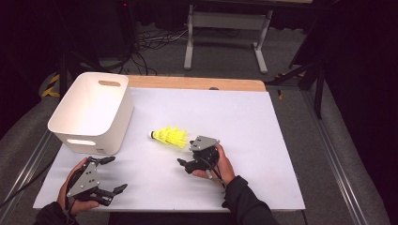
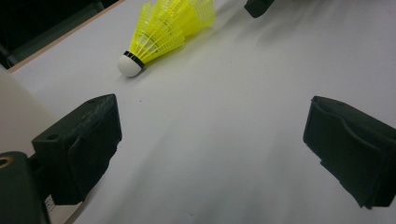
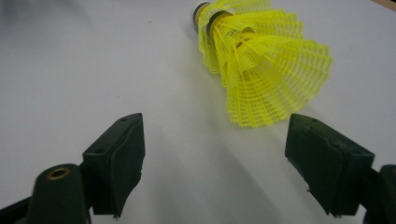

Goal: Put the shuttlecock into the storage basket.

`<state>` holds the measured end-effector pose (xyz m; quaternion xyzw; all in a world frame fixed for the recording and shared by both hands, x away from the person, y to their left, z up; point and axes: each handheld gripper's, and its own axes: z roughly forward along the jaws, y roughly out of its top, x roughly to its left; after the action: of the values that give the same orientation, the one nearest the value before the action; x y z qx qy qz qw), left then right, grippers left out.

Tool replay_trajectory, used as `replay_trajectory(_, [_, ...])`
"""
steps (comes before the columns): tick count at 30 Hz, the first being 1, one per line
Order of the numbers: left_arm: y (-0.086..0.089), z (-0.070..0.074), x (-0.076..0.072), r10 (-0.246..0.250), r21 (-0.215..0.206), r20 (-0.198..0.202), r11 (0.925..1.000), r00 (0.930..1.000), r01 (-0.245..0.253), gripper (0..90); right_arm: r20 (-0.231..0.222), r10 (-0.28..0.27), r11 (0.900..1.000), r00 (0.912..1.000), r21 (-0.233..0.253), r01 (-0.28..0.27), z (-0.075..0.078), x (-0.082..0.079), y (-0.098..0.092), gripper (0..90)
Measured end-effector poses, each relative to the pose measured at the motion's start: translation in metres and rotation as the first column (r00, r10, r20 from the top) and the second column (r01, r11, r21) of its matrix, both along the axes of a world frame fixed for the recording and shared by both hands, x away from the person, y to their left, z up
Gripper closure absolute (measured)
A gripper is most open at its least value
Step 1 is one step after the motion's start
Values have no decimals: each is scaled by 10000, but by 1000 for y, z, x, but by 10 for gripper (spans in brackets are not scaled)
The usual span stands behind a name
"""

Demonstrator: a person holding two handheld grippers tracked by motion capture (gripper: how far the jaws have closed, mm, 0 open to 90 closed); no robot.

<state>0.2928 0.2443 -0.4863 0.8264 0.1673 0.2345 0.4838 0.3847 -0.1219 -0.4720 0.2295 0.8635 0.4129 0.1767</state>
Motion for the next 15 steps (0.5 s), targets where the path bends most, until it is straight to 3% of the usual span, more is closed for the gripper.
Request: replay_trajectory(15, [0,0,0,-34,-1,-23,10000,10000,34,51,-612,-134,9999,9980,-61,130,-3,18,28,257])
